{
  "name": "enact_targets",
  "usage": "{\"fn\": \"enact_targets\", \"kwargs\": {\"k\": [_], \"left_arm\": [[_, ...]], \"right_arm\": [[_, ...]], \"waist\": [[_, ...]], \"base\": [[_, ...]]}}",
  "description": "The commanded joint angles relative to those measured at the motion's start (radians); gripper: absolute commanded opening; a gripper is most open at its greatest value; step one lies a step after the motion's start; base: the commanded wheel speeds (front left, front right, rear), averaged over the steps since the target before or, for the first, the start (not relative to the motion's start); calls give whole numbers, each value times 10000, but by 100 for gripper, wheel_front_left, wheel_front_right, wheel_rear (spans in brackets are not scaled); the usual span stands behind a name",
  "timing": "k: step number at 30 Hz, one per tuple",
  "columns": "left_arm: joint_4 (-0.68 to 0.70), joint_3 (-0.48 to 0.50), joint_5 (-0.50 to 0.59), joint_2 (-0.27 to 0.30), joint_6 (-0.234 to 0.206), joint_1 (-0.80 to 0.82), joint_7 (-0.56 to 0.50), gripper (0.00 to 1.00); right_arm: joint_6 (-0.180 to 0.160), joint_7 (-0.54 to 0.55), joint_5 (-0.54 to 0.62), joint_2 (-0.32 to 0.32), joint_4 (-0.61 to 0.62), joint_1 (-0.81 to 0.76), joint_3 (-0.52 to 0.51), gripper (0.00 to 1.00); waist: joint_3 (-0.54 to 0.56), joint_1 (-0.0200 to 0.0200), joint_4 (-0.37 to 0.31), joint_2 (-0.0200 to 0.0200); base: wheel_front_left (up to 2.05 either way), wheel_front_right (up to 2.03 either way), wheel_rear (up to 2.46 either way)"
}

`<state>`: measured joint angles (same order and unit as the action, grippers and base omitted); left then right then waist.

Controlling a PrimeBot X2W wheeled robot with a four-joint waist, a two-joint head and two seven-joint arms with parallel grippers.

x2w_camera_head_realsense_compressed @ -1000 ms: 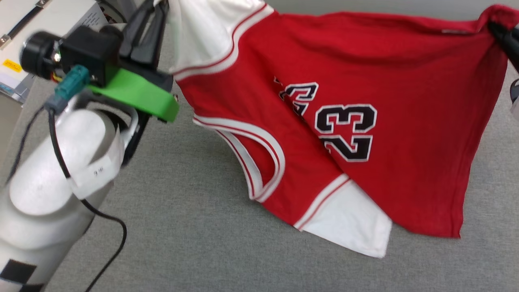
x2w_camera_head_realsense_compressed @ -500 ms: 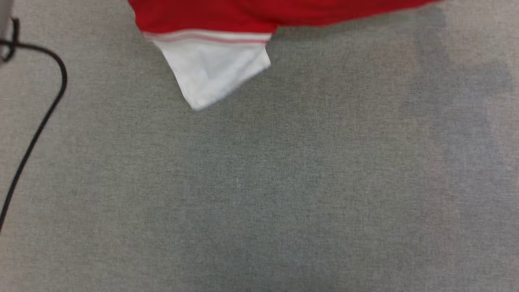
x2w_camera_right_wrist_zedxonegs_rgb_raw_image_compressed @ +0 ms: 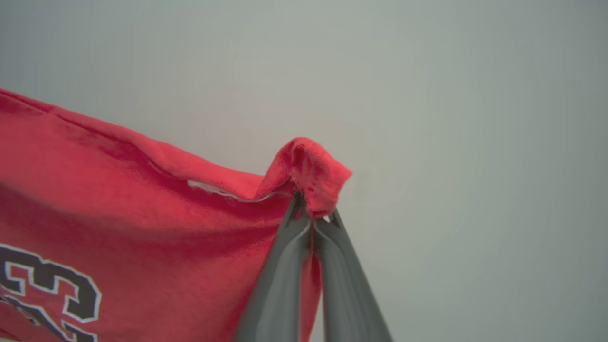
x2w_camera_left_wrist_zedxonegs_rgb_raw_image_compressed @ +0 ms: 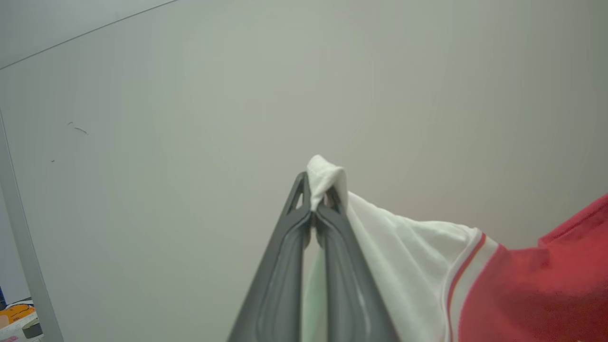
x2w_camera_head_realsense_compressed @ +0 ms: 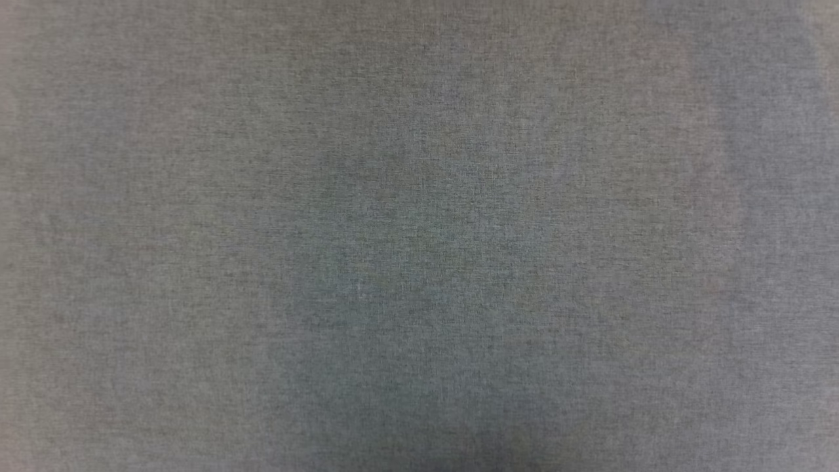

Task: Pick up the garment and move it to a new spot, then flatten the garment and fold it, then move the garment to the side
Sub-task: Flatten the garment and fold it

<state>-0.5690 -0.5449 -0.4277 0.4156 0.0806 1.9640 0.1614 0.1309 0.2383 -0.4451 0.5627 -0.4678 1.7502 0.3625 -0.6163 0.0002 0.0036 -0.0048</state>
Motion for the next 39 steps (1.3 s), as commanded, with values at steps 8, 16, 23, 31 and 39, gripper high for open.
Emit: {"fn": "enact_targets", "kwargs": {"k": [8, 16, 23, 31, 39], "left_arm": [[-1032, -297, -72, -119, 172, -506, 416, 0], [-1418, -632, -222, -38, 242, -2290, 762, 0], [-956, -629, -475, 119, 110, -4428, 958, 0], [362, -569, -901, 615, -250, -7714, 995, 0], [2036, -704, -1455, 1197, -1026, -11263, 939, 0]], "right_arm": [[-2, -814, -201, -291, -1456, 25, 1011, 0], [-2, -1554, -594, -679, -2121, -1302, 1955, 0], [-2, -2192, -1171, -701, -2325, -2925, 2829, 0], [-2, -2931, -1992, -318, -2081, -5227, 3700, 0], [-2, -3266, -2724, 343, -1083, -7778, 4303, 0]], "waist": [[-366, -2, -56, 48], [-62, -2, -113, 48], [661, -2, 18, 48], [1849, -2, 130, 48], [2972, -2, 120, 48]], "base": [[0, 0, 0], [0, 0, 0], [0, 0, 0], [0, 0, 0], [0, 0, 0]]}}
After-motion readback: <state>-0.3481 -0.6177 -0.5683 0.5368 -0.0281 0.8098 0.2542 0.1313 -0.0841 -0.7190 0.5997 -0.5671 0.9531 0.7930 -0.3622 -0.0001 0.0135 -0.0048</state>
